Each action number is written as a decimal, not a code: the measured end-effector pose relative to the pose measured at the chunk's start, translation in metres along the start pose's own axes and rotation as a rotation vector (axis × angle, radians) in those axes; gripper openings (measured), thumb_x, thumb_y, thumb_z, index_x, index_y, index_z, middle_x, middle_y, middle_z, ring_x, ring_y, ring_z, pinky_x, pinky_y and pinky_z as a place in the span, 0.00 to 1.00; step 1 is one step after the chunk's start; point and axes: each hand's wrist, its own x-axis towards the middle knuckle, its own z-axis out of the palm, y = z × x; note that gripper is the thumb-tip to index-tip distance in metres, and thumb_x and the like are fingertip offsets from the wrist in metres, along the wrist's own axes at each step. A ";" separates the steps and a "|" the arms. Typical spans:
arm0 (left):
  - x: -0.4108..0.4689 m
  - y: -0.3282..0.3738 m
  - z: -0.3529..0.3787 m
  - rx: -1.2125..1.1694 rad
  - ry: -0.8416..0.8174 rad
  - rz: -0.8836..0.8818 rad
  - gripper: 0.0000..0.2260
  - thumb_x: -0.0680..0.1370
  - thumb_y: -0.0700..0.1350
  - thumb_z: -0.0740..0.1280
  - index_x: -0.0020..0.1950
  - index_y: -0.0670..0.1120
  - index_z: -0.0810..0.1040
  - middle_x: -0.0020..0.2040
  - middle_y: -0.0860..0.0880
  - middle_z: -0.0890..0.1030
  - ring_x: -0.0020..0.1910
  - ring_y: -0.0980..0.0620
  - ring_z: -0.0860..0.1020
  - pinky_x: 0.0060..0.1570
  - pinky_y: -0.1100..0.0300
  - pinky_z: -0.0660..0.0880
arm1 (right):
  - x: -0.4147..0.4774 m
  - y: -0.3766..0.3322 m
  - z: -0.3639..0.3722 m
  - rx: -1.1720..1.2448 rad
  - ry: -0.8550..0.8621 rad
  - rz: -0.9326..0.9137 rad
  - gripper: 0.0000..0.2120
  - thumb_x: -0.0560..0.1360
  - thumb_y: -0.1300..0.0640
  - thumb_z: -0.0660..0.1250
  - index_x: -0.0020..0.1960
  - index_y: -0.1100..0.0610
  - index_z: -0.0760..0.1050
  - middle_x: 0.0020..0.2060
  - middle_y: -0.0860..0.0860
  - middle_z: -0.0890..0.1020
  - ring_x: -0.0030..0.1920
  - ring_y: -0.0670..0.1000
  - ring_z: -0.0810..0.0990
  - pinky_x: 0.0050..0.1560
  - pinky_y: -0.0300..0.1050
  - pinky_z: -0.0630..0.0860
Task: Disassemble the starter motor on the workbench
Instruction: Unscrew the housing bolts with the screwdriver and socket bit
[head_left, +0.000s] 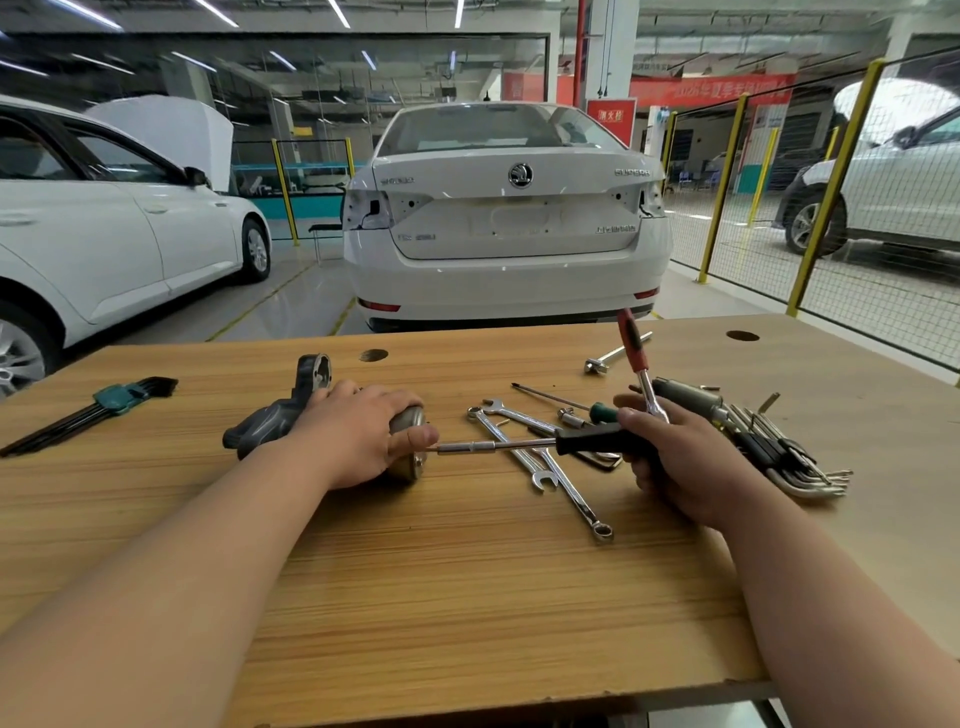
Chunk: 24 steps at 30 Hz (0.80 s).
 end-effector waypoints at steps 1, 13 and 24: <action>0.000 0.001 0.000 0.001 0.001 -0.007 0.36 0.68 0.75 0.44 0.73 0.62 0.60 0.71 0.54 0.67 0.68 0.47 0.63 0.66 0.45 0.56 | 0.001 0.001 -0.001 0.110 -0.016 0.022 0.11 0.77 0.58 0.67 0.60 0.54 0.76 0.40 0.56 0.80 0.28 0.48 0.72 0.31 0.42 0.72; 0.004 0.004 0.001 -0.002 0.025 -0.058 0.26 0.75 0.69 0.52 0.72 0.63 0.61 0.71 0.54 0.68 0.69 0.47 0.62 0.67 0.45 0.55 | 0.004 0.000 0.013 0.257 0.092 0.144 0.13 0.78 0.48 0.65 0.55 0.56 0.78 0.44 0.57 0.86 0.40 0.54 0.82 0.38 0.48 0.75; 0.008 0.005 0.001 -0.109 0.085 -0.061 0.23 0.76 0.66 0.58 0.70 0.63 0.66 0.70 0.54 0.70 0.68 0.47 0.62 0.66 0.46 0.55 | 0.005 0.006 0.006 0.101 0.049 -0.006 0.11 0.80 0.51 0.64 0.50 0.60 0.76 0.26 0.52 0.74 0.24 0.49 0.70 0.25 0.42 0.66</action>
